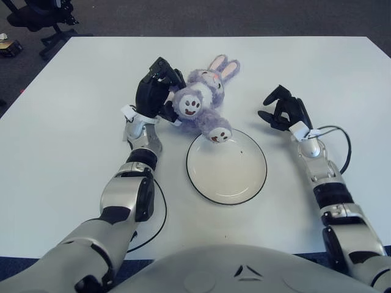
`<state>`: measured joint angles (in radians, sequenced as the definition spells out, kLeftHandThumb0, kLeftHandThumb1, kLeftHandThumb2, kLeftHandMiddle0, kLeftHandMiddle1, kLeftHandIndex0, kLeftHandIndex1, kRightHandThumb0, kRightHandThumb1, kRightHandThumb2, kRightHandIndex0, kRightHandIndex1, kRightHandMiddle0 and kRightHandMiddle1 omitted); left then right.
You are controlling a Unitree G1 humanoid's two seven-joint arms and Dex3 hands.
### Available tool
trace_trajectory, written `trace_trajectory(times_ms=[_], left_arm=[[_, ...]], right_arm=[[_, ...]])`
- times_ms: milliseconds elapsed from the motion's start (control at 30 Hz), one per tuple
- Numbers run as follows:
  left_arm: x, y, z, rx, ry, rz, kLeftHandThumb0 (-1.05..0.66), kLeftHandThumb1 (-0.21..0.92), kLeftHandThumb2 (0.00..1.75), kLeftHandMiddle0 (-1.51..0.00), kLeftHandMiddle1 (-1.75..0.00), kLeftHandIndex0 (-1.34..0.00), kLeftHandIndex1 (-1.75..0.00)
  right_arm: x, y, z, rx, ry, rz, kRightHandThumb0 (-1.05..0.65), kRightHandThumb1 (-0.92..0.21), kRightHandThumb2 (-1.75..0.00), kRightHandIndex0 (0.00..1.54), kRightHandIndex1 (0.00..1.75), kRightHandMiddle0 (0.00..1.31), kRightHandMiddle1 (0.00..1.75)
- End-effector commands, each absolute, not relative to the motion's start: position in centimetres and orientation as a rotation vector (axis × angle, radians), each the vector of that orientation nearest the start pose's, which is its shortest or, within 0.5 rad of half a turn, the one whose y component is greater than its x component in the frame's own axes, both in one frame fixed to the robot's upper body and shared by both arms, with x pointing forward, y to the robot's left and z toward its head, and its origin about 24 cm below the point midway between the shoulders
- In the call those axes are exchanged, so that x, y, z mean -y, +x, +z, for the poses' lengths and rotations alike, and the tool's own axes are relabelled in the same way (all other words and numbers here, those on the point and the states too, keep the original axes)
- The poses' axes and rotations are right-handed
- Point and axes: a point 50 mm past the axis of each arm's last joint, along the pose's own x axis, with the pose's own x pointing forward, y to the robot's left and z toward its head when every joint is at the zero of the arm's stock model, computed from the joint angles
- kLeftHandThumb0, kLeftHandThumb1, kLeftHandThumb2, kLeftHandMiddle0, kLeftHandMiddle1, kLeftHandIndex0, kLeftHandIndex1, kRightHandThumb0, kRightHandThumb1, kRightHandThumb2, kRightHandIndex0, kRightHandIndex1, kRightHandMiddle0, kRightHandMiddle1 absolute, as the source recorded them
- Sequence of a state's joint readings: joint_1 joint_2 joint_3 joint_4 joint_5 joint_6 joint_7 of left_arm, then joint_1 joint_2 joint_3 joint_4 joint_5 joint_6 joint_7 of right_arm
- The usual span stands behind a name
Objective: Put the doll into the plate.
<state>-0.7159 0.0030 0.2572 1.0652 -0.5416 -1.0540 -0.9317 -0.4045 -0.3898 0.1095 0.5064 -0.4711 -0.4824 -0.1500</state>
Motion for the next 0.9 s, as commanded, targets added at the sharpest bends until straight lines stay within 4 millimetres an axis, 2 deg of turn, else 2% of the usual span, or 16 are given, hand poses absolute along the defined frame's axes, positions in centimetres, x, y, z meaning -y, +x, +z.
trace_trajectory(times_ms=[0,133,167,233,267,367,533,867], left_arm=[[-13.9,32.3,8.7,0.762,-0.168,-0.453,0.0,0.14,1.52,-0.73,-1.75,-0.53,-1.73],[-13.9,32.2,8.7,0.768,-0.163,-0.451,0.0,0.15,1.51,-0.72,-1.75,-0.53,-1.73],[-13.9,32.2,8.7,0.769,-0.162,-0.45,0.0,0.15,1.51,-0.72,-1.75,-0.53,-1.73],[-13.9,32.2,8.7,0.772,-0.159,-0.449,0.0,0.15,1.51,-0.72,-1.75,-0.53,-1.73],[-13.9,32.2,8.7,0.773,-0.158,-0.449,0.0,0.15,1.51,-0.72,-1.75,-0.52,-1.72],[-13.9,32.1,8.7,0.774,-0.157,-0.45,0.0,0.16,1.5,-0.72,-1.75,-0.52,-1.72],[-13.8,32.1,8.6,0.775,-0.157,-0.452,0.0,0.16,1.5,-0.71,-1.75,-0.52,-1.72],[-13.6,31.9,8.4,0.777,-0.16,-0.461,0.0,0.17,1.49,-0.71,-1.75,-0.52,-1.72]], right_arm=[[16.4,32.9,10.6,0.474,-0.908,0.197,-0.36,-0.92,-0.29,0.67,1.06,0.43,1.49],[15.1,33.1,11.5,0.493,-0.99,0.217,-0.36,-0.92,-0.28,0.65,0.74,0.45,1.47],[14.8,33.1,11.7,0.495,-1.011,0.221,-0.36,-0.91,-0.25,0.64,0.67,0.43,1.32],[14.5,33.1,11.9,0.499,-1.05,0.226,-0.36,-0.91,-0.12,0.66,0.35,0.48,0.77],[14.4,33.1,12.0,0.504,-1.068,0.227,-0.36,-0.92,-0.08,0.67,0.24,0.5,0.6],[14.2,33.2,12.0,0.517,-1.104,0.226,-0.35,-0.91,-0.03,0.66,0.08,0.53,0.33],[13.8,33.8,11.9,0.533,-1.142,0.218,-0.34,-0.9,0.0,0.66,0.01,0.56,0.2],[13.3,34.2,12.0,0.543,-1.156,0.216,-0.33,-0.88,0.0,0.66,0.0,0.58,0.14]])
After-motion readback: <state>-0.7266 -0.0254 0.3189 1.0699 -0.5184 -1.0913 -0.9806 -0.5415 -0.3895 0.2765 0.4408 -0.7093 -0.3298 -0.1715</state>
